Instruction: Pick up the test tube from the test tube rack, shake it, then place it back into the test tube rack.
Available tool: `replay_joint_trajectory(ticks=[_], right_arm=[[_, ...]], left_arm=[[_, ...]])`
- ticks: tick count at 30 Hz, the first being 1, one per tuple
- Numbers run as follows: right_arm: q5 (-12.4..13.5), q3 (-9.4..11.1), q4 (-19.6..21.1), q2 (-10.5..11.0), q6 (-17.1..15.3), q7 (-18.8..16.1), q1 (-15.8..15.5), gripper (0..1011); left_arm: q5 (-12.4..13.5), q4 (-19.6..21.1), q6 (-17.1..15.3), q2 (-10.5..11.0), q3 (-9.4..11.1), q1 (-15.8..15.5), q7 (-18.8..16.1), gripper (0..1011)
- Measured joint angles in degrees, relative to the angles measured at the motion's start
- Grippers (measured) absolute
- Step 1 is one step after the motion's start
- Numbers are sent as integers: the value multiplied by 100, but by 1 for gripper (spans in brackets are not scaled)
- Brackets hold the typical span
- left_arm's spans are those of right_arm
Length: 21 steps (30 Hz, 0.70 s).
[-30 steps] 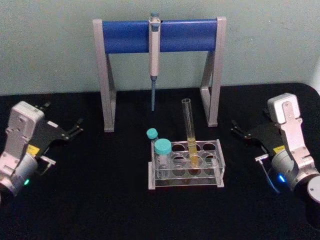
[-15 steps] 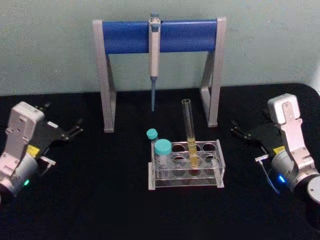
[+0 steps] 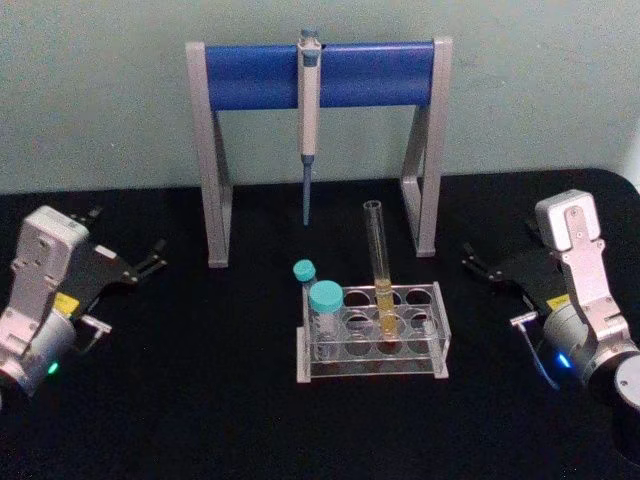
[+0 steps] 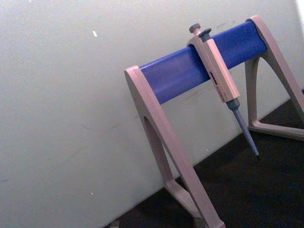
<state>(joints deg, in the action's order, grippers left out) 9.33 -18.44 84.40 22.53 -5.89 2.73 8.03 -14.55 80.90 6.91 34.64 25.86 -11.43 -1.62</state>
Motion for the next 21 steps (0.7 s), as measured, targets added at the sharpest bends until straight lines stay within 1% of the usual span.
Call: replay_joint_trajectory(ticks=[21], right_arm=[[0, 0, 0, 0, 0, 0, 0, 1000]], left_arm=[[0, 0, 0, 0, 0, 0, 0, 1001]])
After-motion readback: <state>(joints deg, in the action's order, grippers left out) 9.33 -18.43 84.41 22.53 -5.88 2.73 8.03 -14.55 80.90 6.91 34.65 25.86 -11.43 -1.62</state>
